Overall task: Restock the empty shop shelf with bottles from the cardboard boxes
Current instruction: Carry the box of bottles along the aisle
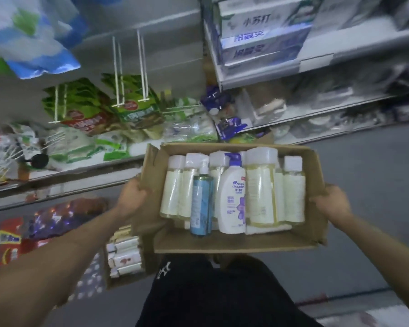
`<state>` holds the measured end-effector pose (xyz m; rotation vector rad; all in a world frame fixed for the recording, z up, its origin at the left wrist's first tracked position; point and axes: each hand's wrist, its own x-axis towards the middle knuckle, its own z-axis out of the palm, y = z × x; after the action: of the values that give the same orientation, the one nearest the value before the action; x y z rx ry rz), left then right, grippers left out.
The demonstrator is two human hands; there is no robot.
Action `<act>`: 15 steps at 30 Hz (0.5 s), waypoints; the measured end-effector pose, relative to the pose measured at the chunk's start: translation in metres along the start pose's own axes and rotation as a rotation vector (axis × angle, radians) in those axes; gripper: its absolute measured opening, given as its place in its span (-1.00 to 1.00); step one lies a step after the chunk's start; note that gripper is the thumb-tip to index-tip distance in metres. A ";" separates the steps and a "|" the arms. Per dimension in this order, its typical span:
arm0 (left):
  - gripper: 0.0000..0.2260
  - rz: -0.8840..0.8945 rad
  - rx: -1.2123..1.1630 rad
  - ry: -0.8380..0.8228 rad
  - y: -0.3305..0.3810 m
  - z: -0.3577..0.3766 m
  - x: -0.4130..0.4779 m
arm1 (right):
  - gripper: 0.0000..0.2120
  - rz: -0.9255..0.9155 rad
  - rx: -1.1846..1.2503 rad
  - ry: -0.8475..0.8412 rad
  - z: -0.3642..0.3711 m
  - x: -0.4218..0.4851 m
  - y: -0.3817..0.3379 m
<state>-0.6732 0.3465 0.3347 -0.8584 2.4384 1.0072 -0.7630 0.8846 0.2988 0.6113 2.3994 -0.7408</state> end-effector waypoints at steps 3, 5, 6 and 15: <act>-0.81 0.051 0.045 -0.076 0.061 0.030 0.017 | -0.94 0.091 0.059 0.056 -0.030 0.005 0.047; -0.80 0.080 0.084 -0.143 0.105 0.049 0.030 | -0.98 0.158 0.099 0.096 -0.046 0.005 0.078; -0.81 0.111 0.086 -0.170 0.128 0.058 0.037 | -0.97 0.185 0.120 0.115 -0.052 0.004 0.092; -0.80 0.309 0.278 -0.390 0.306 0.148 0.114 | -0.96 0.410 0.404 0.268 -0.093 -0.008 0.168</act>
<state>-0.9448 0.5804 0.3278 -0.1744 2.3274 0.8122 -0.6972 1.0649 0.3072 1.3953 2.2465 -1.0135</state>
